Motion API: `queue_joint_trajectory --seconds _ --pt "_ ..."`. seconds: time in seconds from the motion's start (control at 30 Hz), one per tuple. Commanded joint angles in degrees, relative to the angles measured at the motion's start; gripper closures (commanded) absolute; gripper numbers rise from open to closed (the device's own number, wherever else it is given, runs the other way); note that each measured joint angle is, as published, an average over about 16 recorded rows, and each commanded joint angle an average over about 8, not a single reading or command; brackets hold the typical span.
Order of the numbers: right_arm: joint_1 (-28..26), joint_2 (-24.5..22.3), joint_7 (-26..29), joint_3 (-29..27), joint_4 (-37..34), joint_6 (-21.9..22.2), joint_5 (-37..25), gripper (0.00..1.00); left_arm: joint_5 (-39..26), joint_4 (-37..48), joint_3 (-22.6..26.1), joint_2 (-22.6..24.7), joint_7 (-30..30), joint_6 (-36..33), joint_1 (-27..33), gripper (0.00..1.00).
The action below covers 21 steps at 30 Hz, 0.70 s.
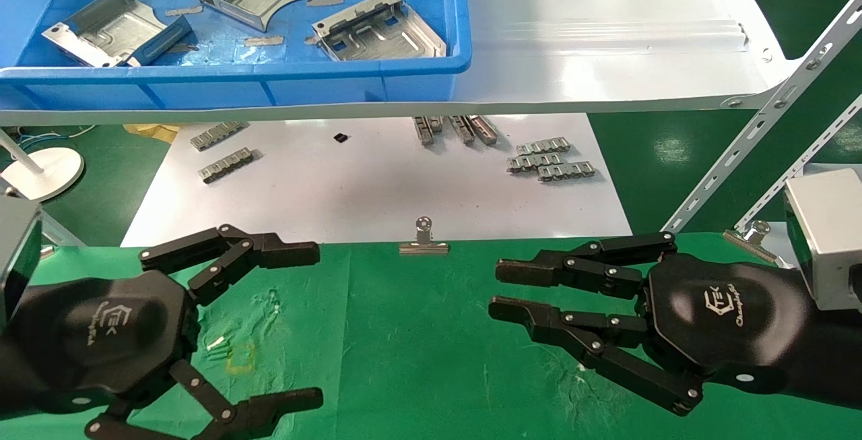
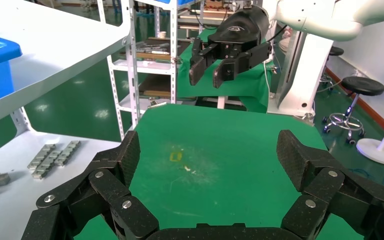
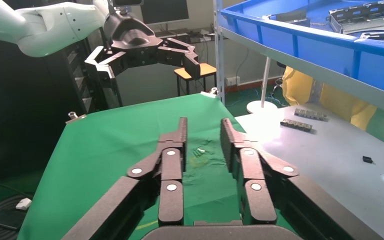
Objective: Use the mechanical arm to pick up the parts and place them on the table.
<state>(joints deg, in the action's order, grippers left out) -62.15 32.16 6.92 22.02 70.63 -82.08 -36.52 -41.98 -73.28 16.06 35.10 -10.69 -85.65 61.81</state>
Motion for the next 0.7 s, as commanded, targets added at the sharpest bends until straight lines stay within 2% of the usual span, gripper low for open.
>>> queue_joint_trajectory --seconds 0.03,0.27,0.4,0.53,0.7 --pt "0.0 0.0 0.0 0.0 0.0 0.0 0.0 1.0 -0.01 0.02 0.0 0.01 0.0 0.0 0.02 0.0" --pt "0.0 0.0 0.0 0.0 0.0 0.0 0.0 1.0 -0.09 -0.02 -0.06 -0.09 -0.08 0.14 0.21 0.0" --pt "0.0 0.0 0.0 0.0 0.0 0.0 0.0 1.0 -1.18 0.04 -0.15 -0.24 -0.36 0.81 2.43 0.0" --pt "0.0 0.0 0.0 0.0 0.0 0.0 0.0 1.0 -4.48 1.63 0.17 0.35 -0.85 2.23 8.5 0.0" --pt "0.0 0.0 0.0 0.0 0.0 0.0 0.0 1.0 -12.0 10.18 2.79 4.8 -1.79 4.43 21.19 0.0"
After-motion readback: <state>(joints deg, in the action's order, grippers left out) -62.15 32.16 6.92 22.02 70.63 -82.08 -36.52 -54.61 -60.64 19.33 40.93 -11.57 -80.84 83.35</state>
